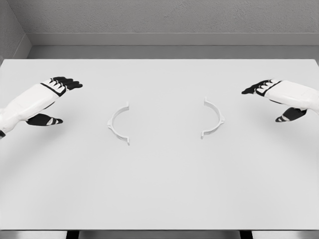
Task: Assemble PVC drainage pipe clamps
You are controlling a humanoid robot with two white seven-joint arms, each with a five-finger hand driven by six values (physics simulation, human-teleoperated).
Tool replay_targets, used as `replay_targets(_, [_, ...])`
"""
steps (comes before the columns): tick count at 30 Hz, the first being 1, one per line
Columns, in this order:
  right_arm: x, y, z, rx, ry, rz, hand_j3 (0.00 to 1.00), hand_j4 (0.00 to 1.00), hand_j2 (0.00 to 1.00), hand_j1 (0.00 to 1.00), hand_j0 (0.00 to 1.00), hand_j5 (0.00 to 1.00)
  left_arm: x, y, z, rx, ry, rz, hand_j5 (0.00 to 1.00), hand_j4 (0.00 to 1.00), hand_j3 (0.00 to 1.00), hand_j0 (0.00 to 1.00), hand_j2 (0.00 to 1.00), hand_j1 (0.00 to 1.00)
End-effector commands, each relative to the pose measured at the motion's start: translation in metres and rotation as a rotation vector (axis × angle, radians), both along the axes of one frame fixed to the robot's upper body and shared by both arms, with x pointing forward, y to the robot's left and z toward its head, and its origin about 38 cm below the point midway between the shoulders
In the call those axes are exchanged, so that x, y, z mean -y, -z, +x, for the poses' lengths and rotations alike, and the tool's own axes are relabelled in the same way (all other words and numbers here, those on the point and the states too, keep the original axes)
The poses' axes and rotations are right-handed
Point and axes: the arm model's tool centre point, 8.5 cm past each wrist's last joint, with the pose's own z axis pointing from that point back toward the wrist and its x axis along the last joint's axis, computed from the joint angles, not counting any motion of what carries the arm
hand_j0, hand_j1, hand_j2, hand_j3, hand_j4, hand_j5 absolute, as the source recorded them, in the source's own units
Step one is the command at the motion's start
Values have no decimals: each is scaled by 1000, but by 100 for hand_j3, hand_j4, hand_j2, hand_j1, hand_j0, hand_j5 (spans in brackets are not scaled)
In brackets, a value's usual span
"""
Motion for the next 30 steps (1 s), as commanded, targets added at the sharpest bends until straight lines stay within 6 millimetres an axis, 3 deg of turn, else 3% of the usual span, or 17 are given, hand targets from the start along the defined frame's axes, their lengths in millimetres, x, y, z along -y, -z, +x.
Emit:
replay_targets(1, [-3,3,0,-12,-2,10,100,100,100,100,100,100,3,1,0,3,-1,-5,100,100,100,100,100,100])
replay_targets(5, [-7,0,-2,-1,-23,8,100,100,100,100,100,100,19,6,3,17,16,0,100,100,100,100,100,100])
replay_targets(8, [-20,7,-1,-9,-40,29,100,100,100,100,100,100,54,30,5,-83,66,37,100,100,100,100,100,100])
replay_targets(14, [-49,20,5,-14,-75,101,100,100,100,100,100,100,93,30,15,-79,110,43,100,100,100,100,100,100])
replay_targets(18, [-61,18,22,0,-54,145,100,100,100,100,100,100,98,32,28,-134,-59,-54,100,100,100,100,100,100])
replay_targets(21, [-69,21,25,-2,-60,169,100,100,100,100,100,100,92,35,32,-163,-138,-61,100,100,100,100,100,100])
replay_targets(27, [-82,45,33,-56,-34,234,100,100,100,100,100,100,102,41,34,-168,-162,-36,100,100,100,100,100,100])
replay_targets(30, [-88,47,42,-55,-23,234,100,100,100,100,100,100,108,43,34,-168,-158,-32,100,100,100,100,100,100])
